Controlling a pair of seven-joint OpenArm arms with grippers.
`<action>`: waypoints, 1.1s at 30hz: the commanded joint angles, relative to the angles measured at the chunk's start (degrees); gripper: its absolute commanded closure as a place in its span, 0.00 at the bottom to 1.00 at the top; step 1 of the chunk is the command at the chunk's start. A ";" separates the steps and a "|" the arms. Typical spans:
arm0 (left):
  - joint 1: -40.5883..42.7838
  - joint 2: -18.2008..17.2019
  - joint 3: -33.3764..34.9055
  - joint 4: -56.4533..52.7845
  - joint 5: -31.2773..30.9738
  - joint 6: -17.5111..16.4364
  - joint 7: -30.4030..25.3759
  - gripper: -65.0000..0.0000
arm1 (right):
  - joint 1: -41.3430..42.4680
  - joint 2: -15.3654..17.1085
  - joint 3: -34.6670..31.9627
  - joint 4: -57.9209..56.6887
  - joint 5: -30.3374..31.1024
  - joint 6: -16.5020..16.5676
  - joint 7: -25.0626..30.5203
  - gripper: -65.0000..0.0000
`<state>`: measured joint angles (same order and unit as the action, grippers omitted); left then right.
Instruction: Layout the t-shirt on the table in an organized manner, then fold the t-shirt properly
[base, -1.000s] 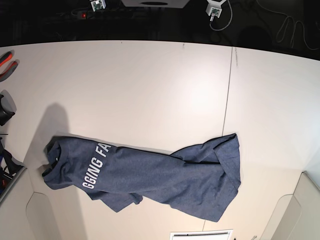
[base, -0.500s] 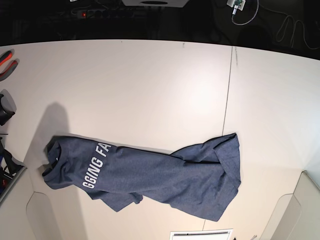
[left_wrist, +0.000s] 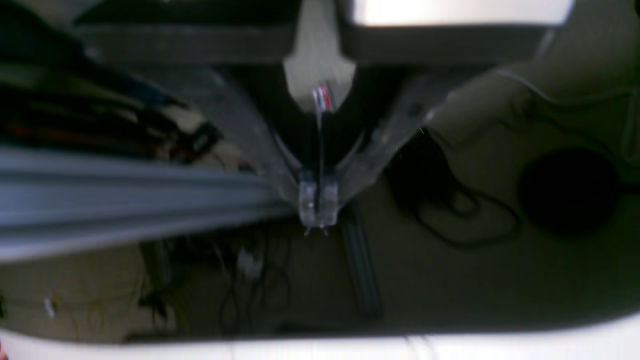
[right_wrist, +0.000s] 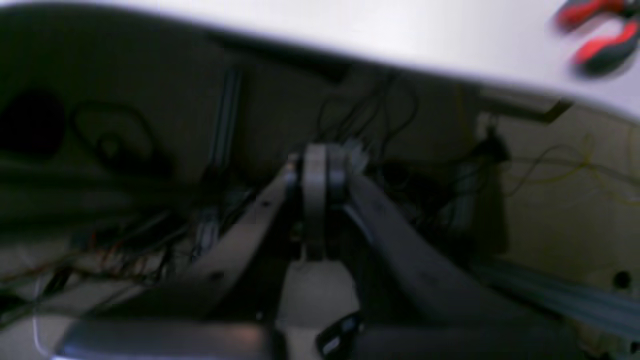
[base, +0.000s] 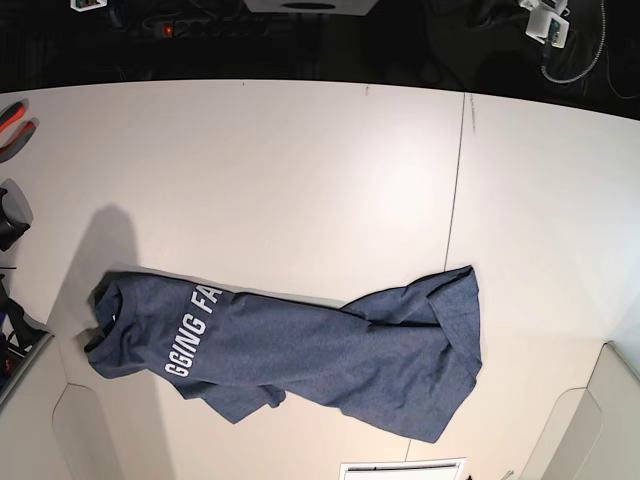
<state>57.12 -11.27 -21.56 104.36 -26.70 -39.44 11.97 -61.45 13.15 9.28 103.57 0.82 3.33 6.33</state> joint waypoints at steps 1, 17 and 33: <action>0.72 -0.22 -1.38 0.96 -1.62 -0.56 -0.96 1.00 | -0.44 0.20 0.85 1.88 0.26 -0.13 1.44 1.00; -23.26 0.13 -4.04 1.05 -4.35 -0.56 -0.96 1.00 | 21.55 4.17 1.95 4.79 0.24 0.07 0.87 1.00; -46.38 0.09 9.42 -10.05 6.40 0.50 2.23 1.00 | 41.53 4.15 1.53 -0.72 7.13 5.01 -8.90 1.00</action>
<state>11.38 -10.63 -11.86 93.17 -19.16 -39.00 15.53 -20.27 16.80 10.63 101.91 7.86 8.64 -4.01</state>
